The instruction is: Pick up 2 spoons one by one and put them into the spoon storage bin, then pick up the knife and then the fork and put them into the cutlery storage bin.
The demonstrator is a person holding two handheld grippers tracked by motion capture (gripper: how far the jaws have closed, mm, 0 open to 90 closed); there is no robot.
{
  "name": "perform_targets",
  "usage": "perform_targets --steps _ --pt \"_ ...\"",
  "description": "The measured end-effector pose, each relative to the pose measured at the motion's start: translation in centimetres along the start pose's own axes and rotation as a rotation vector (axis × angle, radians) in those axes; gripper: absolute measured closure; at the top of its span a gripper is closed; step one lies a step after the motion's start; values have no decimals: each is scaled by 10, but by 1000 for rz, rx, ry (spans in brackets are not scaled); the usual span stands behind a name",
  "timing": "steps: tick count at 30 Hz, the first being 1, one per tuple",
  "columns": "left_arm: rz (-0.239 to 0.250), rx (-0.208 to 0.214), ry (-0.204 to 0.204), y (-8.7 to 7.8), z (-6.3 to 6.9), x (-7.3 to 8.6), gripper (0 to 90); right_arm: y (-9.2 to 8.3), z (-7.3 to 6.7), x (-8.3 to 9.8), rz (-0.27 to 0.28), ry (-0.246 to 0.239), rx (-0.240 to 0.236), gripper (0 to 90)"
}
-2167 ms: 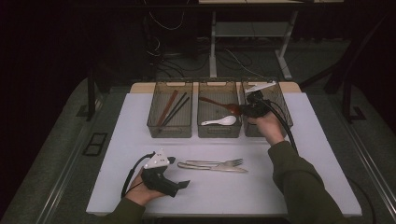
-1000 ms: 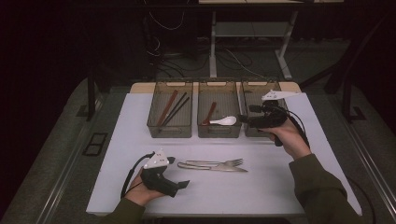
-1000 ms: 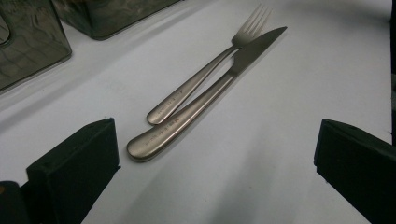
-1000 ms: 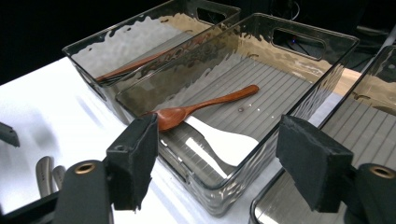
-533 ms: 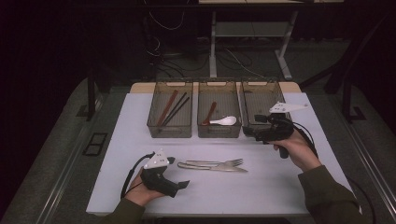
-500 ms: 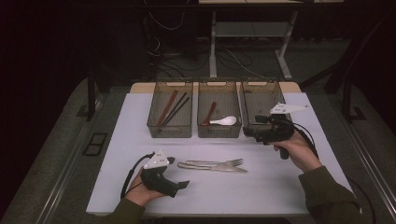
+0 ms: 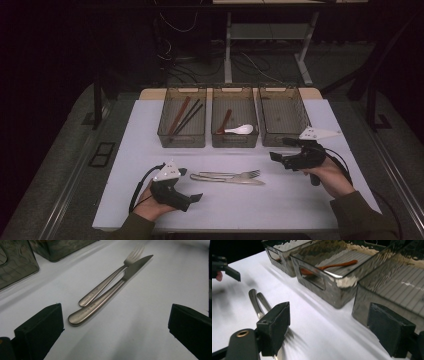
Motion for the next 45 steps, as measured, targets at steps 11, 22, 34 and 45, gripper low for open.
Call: perform_targets --steps 11,22,34,45 --pt "3 -1 2 -1 0 0 0 -16 -16 28 -10 -16 -19 187" --pt "8 -6 0 -2 1 -1 0 -25 -20 56 -37 -21 -33 186" --pt "38 -19 5 -7 1 -12 193 -26 -23 66 -66 -43 -45 185" --pt "-31 -31 31 18 -6 -27 704 -25 -24 65 -69 -48 -40 185"
Point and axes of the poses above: each handheld gripper's, and its own axes: y roughly forward along the jaws, x roughly out of its underside, z roughly to its right, the point moved 3 cm from there along y, roughly forward along the jaws, and after that the axes turned 9 degrees about -y, right-handed, at the moved point
